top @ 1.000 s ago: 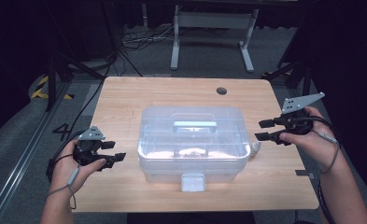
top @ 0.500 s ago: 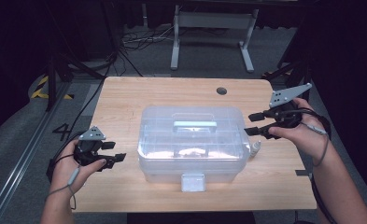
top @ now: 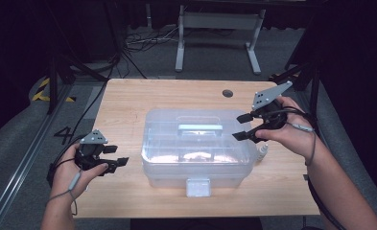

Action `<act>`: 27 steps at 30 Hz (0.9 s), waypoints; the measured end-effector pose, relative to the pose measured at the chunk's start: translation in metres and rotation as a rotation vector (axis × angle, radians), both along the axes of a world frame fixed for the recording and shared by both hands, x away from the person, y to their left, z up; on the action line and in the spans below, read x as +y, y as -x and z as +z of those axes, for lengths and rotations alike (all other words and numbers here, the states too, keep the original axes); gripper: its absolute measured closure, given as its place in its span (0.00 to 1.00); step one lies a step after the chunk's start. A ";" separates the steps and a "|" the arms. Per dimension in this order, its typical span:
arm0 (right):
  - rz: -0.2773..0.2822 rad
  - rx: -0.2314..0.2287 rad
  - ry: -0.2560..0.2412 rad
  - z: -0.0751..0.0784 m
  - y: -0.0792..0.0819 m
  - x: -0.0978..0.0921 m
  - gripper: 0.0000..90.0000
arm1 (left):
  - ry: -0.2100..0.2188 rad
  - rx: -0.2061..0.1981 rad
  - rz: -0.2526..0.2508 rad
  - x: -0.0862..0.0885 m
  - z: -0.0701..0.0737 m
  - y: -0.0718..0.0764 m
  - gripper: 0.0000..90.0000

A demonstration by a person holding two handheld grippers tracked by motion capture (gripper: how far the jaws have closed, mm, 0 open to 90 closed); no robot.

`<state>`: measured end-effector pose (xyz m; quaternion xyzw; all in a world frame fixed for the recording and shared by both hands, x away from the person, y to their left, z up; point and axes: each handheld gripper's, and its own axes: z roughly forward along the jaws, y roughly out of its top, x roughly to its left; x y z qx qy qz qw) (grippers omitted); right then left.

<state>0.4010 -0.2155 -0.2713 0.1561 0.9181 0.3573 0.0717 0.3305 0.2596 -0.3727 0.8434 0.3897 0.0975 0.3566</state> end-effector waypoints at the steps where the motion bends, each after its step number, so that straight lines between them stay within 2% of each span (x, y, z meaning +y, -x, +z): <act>1: 0.005 -0.002 -0.004 0.001 0.000 0.002 0.42 | -0.002 0.001 0.000 0.000 0.000 0.000 0.41; 4: 0.031 -0.003 -0.028 0.002 0.000 0.013 0.42 | 0.000 0.001 -0.004 -0.001 0.001 0.000 0.41; 6: 0.045 -0.007 -0.027 0.002 0.000 0.020 0.42 | -0.003 -0.001 -0.006 -0.001 0.001 0.000 0.41; 12: 0.074 0.000 0.012 -0.002 -0.004 0.038 0.45 | -0.003 -0.003 -0.004 0.000 0.001 0.000 0.41; 16: 0.092 -0.002 0.043 -0.005 -0.008 0.050 0.50 | -0.002 0.001 -0.006 0.000 0.001 0.000 0.41; 21: 0.116 -0.008 0.049 -0.009 -0.010 0.061 0.54 | 0.007 -0.002 -0.009 -0.001 0.002 0.001 0.41; 27: 0.137 -0.012 0.080 -0.016 -0.013 0.074 0.61 | 0.009 -0.002 -0.011 -0.001 0.001 0.001 0.41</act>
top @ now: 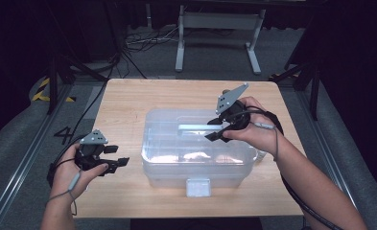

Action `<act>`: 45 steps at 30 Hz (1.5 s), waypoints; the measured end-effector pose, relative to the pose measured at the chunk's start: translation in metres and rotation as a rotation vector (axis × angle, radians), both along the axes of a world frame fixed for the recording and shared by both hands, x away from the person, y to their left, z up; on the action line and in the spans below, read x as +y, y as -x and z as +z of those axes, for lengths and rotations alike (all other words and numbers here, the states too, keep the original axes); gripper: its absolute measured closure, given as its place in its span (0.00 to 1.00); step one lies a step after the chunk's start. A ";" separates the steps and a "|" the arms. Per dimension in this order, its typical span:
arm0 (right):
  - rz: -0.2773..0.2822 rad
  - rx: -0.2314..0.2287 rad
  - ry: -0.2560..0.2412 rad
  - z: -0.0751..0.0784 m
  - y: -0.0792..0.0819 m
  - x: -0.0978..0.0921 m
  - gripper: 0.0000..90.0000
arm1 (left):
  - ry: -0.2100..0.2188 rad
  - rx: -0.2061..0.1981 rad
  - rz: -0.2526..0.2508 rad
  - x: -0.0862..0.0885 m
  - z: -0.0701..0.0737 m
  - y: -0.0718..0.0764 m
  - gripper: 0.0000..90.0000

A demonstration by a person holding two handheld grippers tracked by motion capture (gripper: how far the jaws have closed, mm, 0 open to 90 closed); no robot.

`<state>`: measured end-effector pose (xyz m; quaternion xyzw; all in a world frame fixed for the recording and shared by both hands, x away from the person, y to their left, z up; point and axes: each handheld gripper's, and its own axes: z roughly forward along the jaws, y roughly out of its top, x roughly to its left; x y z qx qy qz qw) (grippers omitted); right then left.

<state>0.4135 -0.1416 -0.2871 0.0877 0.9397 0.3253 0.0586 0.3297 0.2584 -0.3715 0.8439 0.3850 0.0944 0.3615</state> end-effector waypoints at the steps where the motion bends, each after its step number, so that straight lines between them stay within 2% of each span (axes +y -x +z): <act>1: 0.000 -0.002 0.002 0.000 0.000 0.001 0.62 | -0.001 -0.001 -0.001 0.000 0.000 0.000 0.41; 6: 0.016 -0.015 0.010 -0.001 -0.002 0.005 0.67 | -0.004 -0.001 -0.007 0.000 0.001 0.000 0.41; 11: 0.049 -0.034 0.021 0.000 0.000 0.006 0.84 | -0.022 -0.003 -0.003 -0.003 0.002 0.001 0.40; 17: 0.063 -0.073 0.045 0.002 0.002 0.009 0.85 | -0.021 -0.005 -0.007 -0.004 0.002 0.001 0.40; 25: 0.049 -0.066 0.038 0.006 -0.004 0.008 0.85 | -0.005 -0.019 -0.006 -0.004 0.004 0.003 0.41; 28: 0.042 -0.072 0.038 0.010 -0.007 0.008 0.85 | -0.012 -0.021 -0.012 -0.004 0.005 0.003 0.41; 45: 0.002 -0.018 0.008 0.026 -0.033 0.006 0.83 | 0.012 -0.049 -0.018 -0.005 0.012 0.007 0.41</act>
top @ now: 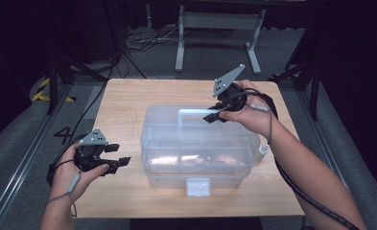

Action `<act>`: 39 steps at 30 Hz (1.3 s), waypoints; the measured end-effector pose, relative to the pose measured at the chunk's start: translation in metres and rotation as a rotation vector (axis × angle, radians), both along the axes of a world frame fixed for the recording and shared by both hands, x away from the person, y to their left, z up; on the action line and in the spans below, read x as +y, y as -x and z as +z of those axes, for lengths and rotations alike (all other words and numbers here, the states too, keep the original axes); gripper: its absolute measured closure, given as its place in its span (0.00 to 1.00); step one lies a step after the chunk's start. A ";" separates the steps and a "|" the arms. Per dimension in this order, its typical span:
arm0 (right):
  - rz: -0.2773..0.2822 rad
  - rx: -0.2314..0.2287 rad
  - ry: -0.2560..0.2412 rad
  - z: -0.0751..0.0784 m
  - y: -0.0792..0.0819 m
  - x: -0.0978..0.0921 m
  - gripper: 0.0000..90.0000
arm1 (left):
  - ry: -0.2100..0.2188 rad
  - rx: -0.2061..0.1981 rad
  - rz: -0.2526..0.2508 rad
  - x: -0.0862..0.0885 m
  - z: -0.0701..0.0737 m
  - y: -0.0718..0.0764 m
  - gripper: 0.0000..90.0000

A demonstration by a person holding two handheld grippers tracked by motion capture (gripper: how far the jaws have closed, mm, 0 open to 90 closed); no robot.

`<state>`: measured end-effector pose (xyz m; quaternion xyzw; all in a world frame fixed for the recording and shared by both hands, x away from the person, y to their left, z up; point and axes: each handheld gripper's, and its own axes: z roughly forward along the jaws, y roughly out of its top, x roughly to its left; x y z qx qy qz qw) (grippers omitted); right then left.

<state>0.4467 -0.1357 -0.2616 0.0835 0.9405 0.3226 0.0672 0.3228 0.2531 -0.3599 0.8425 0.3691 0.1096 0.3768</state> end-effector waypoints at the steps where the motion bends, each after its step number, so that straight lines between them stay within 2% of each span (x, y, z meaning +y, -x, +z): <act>1: -0.007 0.003 -0.001 0.001 -0.001 0.000 0.83 | 0.004 -0.001 0.001 0.000 0.000 0.000 0.40; 14: -0.052 0.002 -0.028 0.010 -0.019 -0.001 0.81 | 0.036 -0.037 0.014 0.006 0.005 0.002 0.43; 16: -0.057 0.002 -0.028 0.011 -0.022 -0.001 0.81 | 0.051 -0.038 0.013 0.006 0.005 0.003 0.44; 23: -0.083 0.013 -0.044 0.012 -0.030 -0.002 0.80 | 0.063 -0.043 0.020 0.009 0.003 0.002 0.45; 30: -0.096 0.021 -0.053 0.013 -0.037 -0.002 0.79 | 0.089 -0.056 -0.006 0.005 0.006 0.003 0.46; 39: -0.109 0.020 -0.071 0.013 -0.046 -0.003 0.79 | 0.125 -0.065 -0.011 0.003 0.010 0.005 0.48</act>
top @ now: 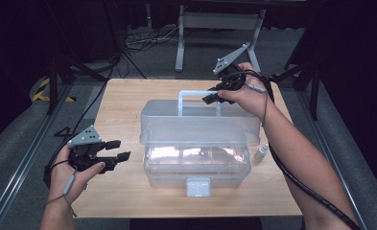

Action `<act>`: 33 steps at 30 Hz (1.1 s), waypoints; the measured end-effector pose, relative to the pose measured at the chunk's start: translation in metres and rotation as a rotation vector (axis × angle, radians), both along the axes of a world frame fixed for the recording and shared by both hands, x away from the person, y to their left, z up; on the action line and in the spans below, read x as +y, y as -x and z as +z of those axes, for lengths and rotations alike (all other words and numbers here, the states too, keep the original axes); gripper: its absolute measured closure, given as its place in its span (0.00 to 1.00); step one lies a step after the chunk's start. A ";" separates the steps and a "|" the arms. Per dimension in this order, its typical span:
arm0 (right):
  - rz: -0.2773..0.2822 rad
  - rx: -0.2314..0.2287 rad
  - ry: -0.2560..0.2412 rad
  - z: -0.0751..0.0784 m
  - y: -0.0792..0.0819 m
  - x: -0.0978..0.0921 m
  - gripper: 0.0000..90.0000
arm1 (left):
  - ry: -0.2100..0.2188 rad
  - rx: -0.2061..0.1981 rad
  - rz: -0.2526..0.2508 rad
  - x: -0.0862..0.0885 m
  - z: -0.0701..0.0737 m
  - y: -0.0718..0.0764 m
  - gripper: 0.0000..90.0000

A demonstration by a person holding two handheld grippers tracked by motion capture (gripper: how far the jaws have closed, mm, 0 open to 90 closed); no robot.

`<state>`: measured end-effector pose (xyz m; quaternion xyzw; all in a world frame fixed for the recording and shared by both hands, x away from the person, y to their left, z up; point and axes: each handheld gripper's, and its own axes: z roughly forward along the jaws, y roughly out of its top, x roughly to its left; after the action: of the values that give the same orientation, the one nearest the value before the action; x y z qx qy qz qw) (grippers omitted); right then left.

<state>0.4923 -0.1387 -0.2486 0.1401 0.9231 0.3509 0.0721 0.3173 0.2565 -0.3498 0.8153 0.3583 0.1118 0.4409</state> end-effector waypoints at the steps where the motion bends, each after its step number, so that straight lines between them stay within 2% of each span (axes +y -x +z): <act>1: 0.001 -0.001 -0.002 0.000 -0.001 0.000 0.79 | -0.003 0.002 -0.003 -0.001 0.000 0.000 0.48; 6: -0.005 0.003 -0.013 -0.001 -0.003 -0.001 0.79 | 0.010 0.004 -0.010 -0.004 0.000 0.000 0.50; 10: -0.012 0.000 -0.014 -0.001 -0.003 -0.001 0.78 | 0.004 -0.005 -0.021 -0.012 0.001 0.001 0.52; 16: -0.013 -0.002 -0.015 -0.001 -0.002 -0.001 0.78 | -0.020 -0.021 -0.074 -0.026 0.003 0.003 0.64; 26: -0.016 -0.013 -0.018 -0.002 -0.001 -0.001 0.78 | 0.060 -0.083 -0.151 -0.055 0.004 0.005 0.88; 29: -0.017 -0.012 -0.019 -0.002 -0.001 -0.001 0.78 | 0.090 -0.100 -0.137 -0.061 0.002 0.003 0.95; 33: -0.018 -0.013 -0.015 -0.001 0.000 -0.001 0.78 | 0.136 -0.113 -0.106 -0.063 0.000 0.000 1.00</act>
<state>0.4920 -0.1393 -0.2500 0.1469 0.9185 0.3582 0.0801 0.3170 0.1939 -0.3499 0.7937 0.2962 0.1096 0.5199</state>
